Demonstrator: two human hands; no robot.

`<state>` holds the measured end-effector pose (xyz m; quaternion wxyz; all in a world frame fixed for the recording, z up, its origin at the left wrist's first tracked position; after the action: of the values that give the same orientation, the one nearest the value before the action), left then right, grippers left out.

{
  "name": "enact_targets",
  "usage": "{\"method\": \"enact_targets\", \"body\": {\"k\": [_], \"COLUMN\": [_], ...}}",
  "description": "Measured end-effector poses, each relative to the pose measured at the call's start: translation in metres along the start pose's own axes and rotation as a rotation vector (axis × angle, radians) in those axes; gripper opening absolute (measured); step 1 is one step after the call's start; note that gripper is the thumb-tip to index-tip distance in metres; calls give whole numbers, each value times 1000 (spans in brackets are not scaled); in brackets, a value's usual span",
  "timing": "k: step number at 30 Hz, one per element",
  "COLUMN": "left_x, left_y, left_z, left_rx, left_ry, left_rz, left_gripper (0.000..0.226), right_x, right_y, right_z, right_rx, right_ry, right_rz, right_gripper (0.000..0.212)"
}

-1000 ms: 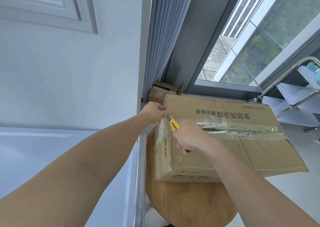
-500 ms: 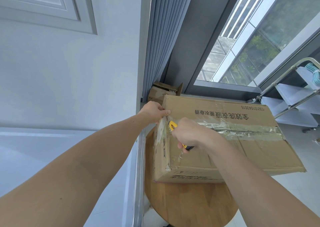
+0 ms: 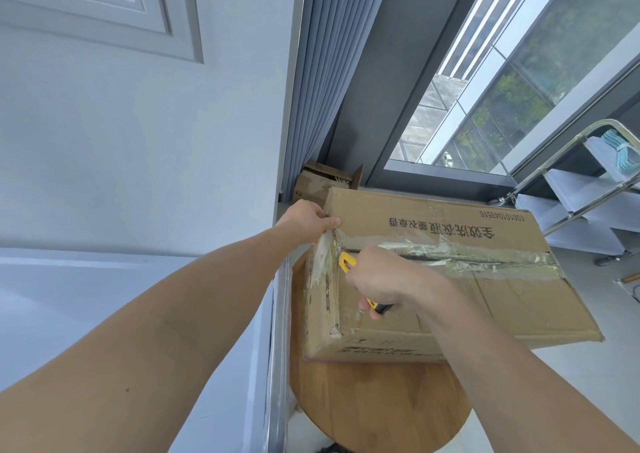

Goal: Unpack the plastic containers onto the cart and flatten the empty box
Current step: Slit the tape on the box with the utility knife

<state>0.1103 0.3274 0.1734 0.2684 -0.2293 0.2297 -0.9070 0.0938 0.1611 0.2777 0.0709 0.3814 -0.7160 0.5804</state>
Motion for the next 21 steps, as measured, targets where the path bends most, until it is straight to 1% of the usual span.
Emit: {"method": "enact_targets", "body": {"k": [7, 9, 11, 12, 13, 14, 16, 18, 21], "left_x": [0, 1, 2, 4, 5, 7, 14, 22, 36], "left_y": [0, 1, 2, 2, 2, 2, 4, 8, 15], "left_z": [-1, 0, 0, 0, 0, 1, 0, -1, -2], "left_rx": [-11, -18, -20, -13, -1, 16, 74, 137, 130], "left_ry": [-5, -9, -14, -18, -24, -30, -56, -81, -55], "left_rz": [20, 20, 24, 26, 27, 24, 15, 14, 39], "left_gripper": [38, 39, 40, 41, 42, 42, 40, 36, 24], "right_x": [11, 13, 16, 18, 20, 20, 17, 12, 5], "right_y": [7, 8, 9, 8, 6, 0, -13, -22, -21], "right_z": [7, 11, 13, 13, 15, 18, 27, 37, 50], "right_rx": [71, 54, 33, 9, -41, -116, -220, -222, -187], "right_ry": [-10, 1, 5, 6, 4, 0, -35, -78, -108], "right_rz": [-20, -19, -70, -106, -109, -69, 84, 187, 186], "right_gripper": [28, 27, 24, 21, 15, 10, 7, 8, 9]}}
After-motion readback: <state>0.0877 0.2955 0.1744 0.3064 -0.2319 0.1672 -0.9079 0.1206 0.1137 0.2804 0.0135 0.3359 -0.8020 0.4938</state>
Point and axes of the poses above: each hand's wrist, its own x-axis away from the middle knuckle, its own y-axis out of the palm, z = x × y, the point moved 4 cm from there along -x, towards the middle knuckle, and after that the axes turned 8 degrees about z, right-handed, at the moved point
